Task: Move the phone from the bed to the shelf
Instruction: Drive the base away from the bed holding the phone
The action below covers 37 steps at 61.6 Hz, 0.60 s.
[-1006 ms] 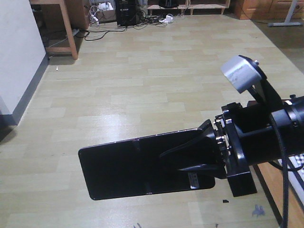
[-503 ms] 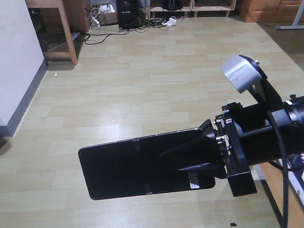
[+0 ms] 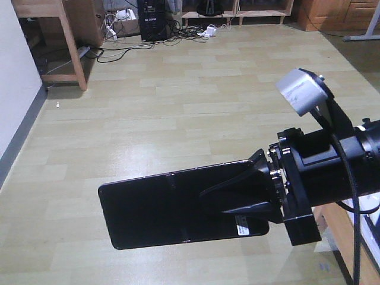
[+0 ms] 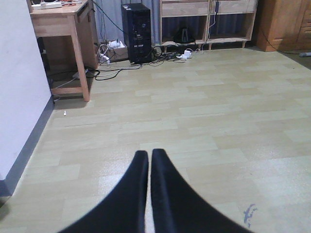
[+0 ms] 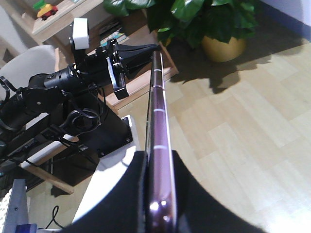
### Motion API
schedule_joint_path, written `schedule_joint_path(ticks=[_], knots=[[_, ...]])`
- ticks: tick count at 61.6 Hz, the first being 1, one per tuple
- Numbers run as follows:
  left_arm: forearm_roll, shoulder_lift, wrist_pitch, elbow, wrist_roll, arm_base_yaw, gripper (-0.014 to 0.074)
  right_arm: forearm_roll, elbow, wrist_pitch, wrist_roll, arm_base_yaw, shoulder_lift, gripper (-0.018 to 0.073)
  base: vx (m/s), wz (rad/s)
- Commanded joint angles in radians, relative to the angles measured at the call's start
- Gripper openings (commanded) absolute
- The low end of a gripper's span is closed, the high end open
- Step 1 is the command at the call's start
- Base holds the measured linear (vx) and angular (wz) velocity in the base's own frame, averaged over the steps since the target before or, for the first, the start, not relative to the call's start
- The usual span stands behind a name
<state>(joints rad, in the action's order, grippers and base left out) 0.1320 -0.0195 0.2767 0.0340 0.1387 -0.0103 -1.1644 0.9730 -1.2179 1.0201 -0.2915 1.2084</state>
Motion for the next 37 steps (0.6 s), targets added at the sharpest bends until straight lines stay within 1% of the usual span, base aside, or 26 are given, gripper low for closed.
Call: schedule_joint_path(ticks=[1,37], knots=[[0.007,-0.007,-0.073,0.002,-0.004,0.003,0.0001,-0.09,0.026,-0.073,0.008,-0.001,-0.025,-0.0001,0.3,-0.01],[0.007,-0.007,-0.073,0.002,-0.004,0.003,0.0001,-0.09,0.026,-0.073,0.008,-0.001,-0.025,-0.0001,0.35,0.03]])
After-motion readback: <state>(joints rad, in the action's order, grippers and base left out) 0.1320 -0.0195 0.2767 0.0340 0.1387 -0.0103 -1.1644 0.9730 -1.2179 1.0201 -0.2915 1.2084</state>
